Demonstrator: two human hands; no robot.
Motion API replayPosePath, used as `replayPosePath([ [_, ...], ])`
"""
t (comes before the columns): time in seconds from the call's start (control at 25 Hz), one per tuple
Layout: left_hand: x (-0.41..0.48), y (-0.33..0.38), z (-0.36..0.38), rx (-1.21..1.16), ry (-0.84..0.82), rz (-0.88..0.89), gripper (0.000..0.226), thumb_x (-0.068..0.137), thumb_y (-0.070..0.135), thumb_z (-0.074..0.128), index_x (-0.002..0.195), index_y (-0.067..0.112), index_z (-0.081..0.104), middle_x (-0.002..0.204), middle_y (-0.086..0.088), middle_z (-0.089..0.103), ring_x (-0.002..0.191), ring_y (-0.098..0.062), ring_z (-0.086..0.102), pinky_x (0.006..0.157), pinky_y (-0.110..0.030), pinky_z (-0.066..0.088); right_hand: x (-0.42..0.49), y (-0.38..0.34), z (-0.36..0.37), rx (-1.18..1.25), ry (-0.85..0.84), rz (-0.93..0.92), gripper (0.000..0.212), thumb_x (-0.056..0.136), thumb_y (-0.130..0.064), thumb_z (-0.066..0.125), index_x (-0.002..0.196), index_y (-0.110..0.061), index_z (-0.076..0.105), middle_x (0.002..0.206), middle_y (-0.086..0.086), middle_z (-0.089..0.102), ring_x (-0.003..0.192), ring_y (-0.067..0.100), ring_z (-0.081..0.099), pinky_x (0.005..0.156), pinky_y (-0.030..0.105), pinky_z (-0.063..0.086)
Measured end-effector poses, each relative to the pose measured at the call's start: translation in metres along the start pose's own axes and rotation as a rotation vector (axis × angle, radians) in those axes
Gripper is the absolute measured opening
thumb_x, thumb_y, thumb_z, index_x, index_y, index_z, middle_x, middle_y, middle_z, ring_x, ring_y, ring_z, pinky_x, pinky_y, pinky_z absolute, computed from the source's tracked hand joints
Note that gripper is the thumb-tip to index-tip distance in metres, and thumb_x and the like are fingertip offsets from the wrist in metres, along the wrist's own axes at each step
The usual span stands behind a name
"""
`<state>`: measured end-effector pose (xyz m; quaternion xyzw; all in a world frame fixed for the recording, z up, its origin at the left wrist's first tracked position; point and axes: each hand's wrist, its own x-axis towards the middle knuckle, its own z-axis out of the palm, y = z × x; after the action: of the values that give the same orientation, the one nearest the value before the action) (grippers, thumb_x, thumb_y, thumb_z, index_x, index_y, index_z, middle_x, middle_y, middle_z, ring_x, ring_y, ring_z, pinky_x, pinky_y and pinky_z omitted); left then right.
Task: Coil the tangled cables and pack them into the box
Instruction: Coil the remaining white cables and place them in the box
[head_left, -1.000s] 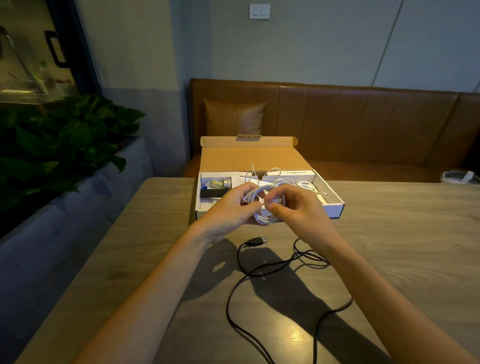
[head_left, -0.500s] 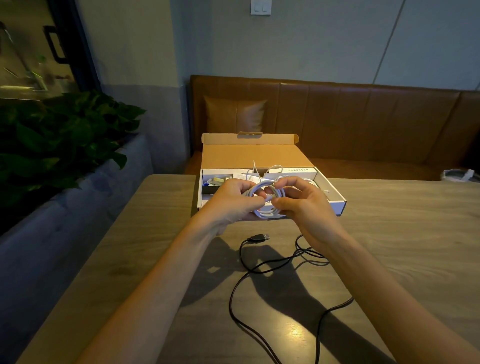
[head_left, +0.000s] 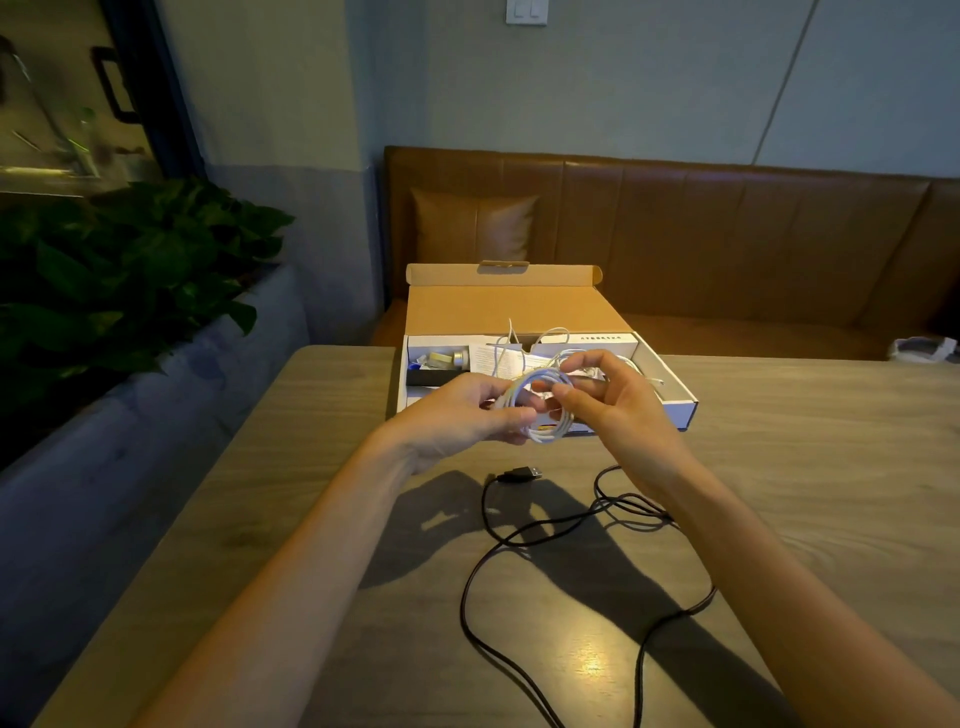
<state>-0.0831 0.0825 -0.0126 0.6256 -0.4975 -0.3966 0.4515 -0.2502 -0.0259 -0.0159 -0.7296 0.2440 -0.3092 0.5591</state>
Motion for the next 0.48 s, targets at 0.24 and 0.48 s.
replayPosePath([
  [0.24, 0.003, -0.011, -0.001, -0.499, -0.021, -0.077, 0.037, 0.096, 0.015, 0.062, 0.128, -0.003, 0.059, 0.121, -0.018, 0.07, 0.113, -0.029, 0.069, 0.087, -0.032, 0.06, 0.004, 0.015, 0.001, -0.005, -0.114, 0.03, 0.033, 0.103, -0.021, 0.055, 0.135, -0.016, 0.057, 0.12, 0.002, 0.072, 0.104, 0.02, 0.072, 0.084, 0.04, 0.062],
  [0.48, 0.003, -0.009, 0.004, -0.592, 0.005, -0.102, 0.034, 0.098, 0.009, 0.058, 0.13, -0.002, 0.056, 0.121, -0.018, 0.07, 0.113, -0.03, 0.069, 0.083, -0.032, 0.061, 0.001, 0.014, -0.006, -0.019, -0.212, -0.034, 0.055, 0.091, -0.034, 0.065, 0.142, -0.027, 0.047, 0.125, -0.001, 0.069, 0.109, 0.017, 0.069, 0.088, 0.035, 0.06],
])
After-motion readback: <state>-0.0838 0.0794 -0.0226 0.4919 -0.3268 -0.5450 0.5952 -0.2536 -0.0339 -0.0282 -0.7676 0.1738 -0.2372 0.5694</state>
